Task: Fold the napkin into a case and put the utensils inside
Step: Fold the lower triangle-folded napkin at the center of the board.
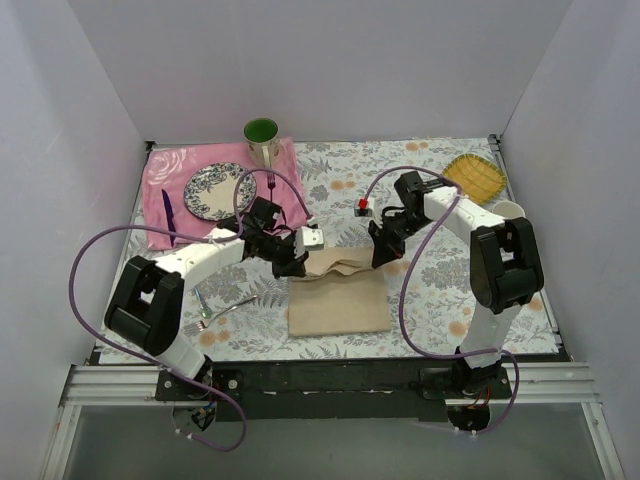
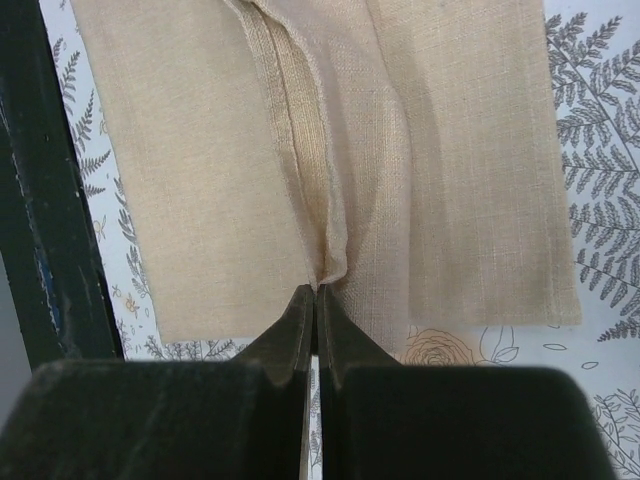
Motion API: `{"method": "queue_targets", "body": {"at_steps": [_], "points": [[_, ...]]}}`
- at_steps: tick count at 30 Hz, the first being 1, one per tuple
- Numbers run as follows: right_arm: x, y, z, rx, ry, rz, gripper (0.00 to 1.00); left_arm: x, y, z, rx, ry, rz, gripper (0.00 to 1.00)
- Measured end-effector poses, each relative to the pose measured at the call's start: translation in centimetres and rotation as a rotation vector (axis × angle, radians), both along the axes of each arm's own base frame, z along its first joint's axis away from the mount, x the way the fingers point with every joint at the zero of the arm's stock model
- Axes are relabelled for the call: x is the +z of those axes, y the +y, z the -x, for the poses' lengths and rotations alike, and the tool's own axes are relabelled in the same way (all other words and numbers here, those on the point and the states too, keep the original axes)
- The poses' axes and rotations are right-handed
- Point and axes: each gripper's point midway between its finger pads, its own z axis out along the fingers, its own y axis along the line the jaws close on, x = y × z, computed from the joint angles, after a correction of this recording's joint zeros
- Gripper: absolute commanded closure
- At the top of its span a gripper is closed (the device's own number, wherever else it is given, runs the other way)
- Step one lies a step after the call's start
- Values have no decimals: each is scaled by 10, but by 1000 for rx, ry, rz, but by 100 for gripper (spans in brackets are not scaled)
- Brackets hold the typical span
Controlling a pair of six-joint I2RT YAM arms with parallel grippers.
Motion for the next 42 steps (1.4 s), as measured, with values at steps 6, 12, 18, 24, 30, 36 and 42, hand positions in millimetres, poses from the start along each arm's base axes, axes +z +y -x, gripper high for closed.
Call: {"method": "queue_targets", "body": {"at_steps": [6, 12, 18, 24, 30, 36, 42], "points": [[-6, -3, 14, 27, 4, 11, 99, -9, 0, 16, -27, 5, -25, 100], [-23, -12, 42, 51, 60, 40, 99, -14, 2, 25, -49, -7, -45, 100], [-30, -11, 50, 66, 70, 50, 98, -24, 5, 35, -72, -4, -72, 100], [-31, -11, 49, 67, 65, 48, 66, -26, 4, 37, -78, -4, -79, 80], [-24, -12, 57, 87, 89, 43, 48, -27, 7, 40, -81, 1, -93, 71], [18, 1, 29, 21, 65, -54, 57, 1, 2, 33, -20, 62, -33, 70], [41, -2, -31, -146, -11, -92, 53, 31, 12, -46, 237, 56, 56, 65]]}}
